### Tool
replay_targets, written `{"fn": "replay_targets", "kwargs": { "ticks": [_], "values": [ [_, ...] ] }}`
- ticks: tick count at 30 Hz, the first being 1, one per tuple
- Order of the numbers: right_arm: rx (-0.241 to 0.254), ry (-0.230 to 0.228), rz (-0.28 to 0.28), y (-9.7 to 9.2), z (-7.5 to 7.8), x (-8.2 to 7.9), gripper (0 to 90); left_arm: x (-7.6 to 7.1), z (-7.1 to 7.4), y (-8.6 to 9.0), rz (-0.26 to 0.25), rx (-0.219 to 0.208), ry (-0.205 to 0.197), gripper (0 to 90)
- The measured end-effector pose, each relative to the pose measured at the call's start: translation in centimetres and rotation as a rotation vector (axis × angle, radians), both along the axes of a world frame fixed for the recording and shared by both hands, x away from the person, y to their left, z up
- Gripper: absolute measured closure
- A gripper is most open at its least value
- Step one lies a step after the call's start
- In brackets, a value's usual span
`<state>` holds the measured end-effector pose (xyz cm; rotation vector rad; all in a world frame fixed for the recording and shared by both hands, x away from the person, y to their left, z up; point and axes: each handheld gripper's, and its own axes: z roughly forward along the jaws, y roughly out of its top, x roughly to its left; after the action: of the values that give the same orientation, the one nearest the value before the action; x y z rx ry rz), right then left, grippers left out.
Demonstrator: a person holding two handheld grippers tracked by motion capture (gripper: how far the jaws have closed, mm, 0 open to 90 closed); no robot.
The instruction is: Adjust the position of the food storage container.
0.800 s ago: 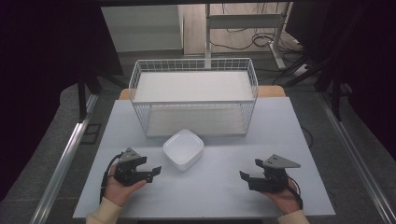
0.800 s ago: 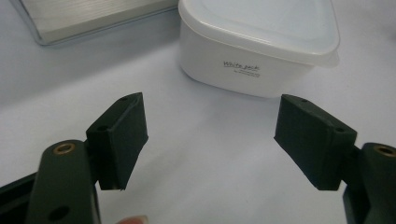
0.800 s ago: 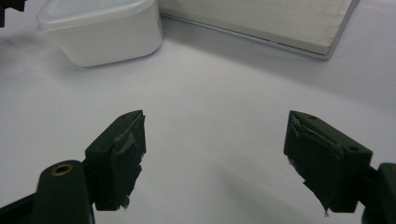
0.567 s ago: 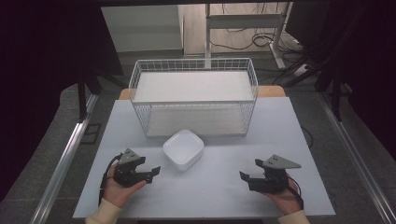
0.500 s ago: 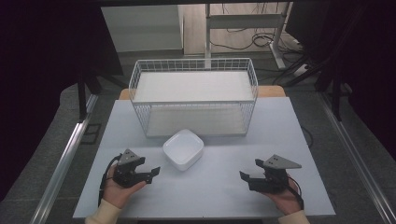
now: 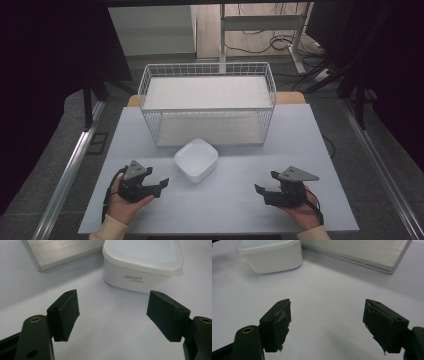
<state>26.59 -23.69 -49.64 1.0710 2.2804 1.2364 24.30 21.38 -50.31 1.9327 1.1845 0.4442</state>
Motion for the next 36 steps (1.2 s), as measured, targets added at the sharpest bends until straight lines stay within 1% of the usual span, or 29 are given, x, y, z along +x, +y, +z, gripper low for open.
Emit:
{"fn": "replay_targets", "kwargs": {
  "ticks": [2, 5, 6, 7, 12, 15, 16, 17, 18, 19, 20, 21, 22, 27, 28, 29, 30, 31, 32, 33, 35, 36],
  "values": [
    [0.001, 0.002, 0.001, 0.0, 0.0, 0.0, 23.0, -0.1, 0.1, 0.1, 0.003, -0.004, -0.002, 25.2],
    [-0.005, 0.003, 0.007, 0.2, 0.0, 0.0, 23.1, -0.2, 0.2, 0.0, 0.002, 0.003, -0.004, 24.5],
    [-0.006, 0.0, 0.01, 0.3, 0.0, -0.1, 23.1, -0.4, 0.4, 0.0, 0.007, 0.007, -0.014, 24.4],
    [-0.006, 0.0, 0.01, 0.3, 0.0, -0.1, 23.1, -0.4, 0.4, 0.0, 0.007, 0.007, -0.014, 24.5],
    [-0.008, -0.007, 0.01, 0.4, 0.1, -0.3, 23.4, -0.8, 1.5, 0.1, -0.001, 0.004, -0.039, 25.7],
    [-0.002, -0.008, 0.004, 0.3, 0.1, -0.2, 23.5, -0.9, 2.2, -0.2, -0.013, 0.015, -0.057, 27.0],
    [0.005, -0.004, -0.002, 0.2, 0.1, -0.2, 23.6, -0.8, 2.6, -0.3, -0.02, 0.019, -0.063, 27.9],
    [0.005, -0.004, -0.002, 0.2, 0.1, -0.2, 23.6, -0.8, 2.6, -0.3, -0.02, 0.019, -0.063, 28.4],
    [0.007, -0.007, -0.008, 0.1, 0.1, -0.1, 23.7, -0.6, 3.1, -0.5, -0.021, 0.01, -0.066, 29.0],
    [0.007, -0.007, -0.008, 0.1, 0.1, -0.1, 23.7, -0.6, 3.1, -0.5, -0.021, 0.01, -0.066, 29.8],
    [0.012, -0.006, -0.012, 0.0, 0.2, -0.1, 23.8, -0.2, 3.5, -0.8, -0.025, 0.0, -0.066, 30.6],
    [0.012, -0.006, -0.012, 0.0, 0.2, -0.1, 23.8, -0.2, 3.5, -0.8, -0.025, 0.0, -0.066, 31.0],
    [0.01, -0.009, -0.013, 0.0, 0.2, -0.1, 23.8, 0.2, 3.8, -1.0, -0.027, -0.001, -0.064, 31.0],
    [0.015, -0.014, -0.019, -0.2, 0.3, -0.2, 24.1, 1.2, 4.8, -2.4, -0.054, 0.017, -0.06, 33.6],
    [0.016, -0.014, -0.019, -0.1, 0.3, -0.1, 24.2, 1.8, 5.2, -2.9, -0.063, 0.028, -0.062, 34.5],
    [0.016, -0.014, -0.019, -0.1, 0.3, -0.1, 24.2, 1.8, 5.2, -2.9, -0.063, 0.028, -0.062, 35.4],
    [0.013, -0.011, -0.017, -0.1, 0.3, -0.1, 24.2, 2.5, 5.6, -3.2, -0.072, 0.041, -0.061, 36.2],
    [0.013, -0.011, -0.017, -0.1, 0.3, -0.1, 24.2, 2.5, 5.6, -3.2, -0.072, 0.041, -0.061, 36.9],
    [0.012, -0.011, -0.015, 0.0, 0.3, -0.1, 24.2, 3.2, 6.0, -3.5, -0.078, 0.046, -0.056, 37.4],
    [0.012, -0.011, -0.015, 0.0, 0.3, -0.1, 24.2, 3.2, 6.0, -3.5, -0.078, 0.046, -0.056, 37.8],
    [0.011, -0.011, -0.012, 0.1, 0.3, -0.1, 24.3, 3.9, 6.3, -3.7, -0.081, 0.052, -0.052, 38.6],
    [0.009, -0.009, -0.012, 0.2, 0.2, -0.1, 24.3, 4.6, 6.5, -3.8, -0.084, 0.064, -0.047, 39.6]
  ]
}}
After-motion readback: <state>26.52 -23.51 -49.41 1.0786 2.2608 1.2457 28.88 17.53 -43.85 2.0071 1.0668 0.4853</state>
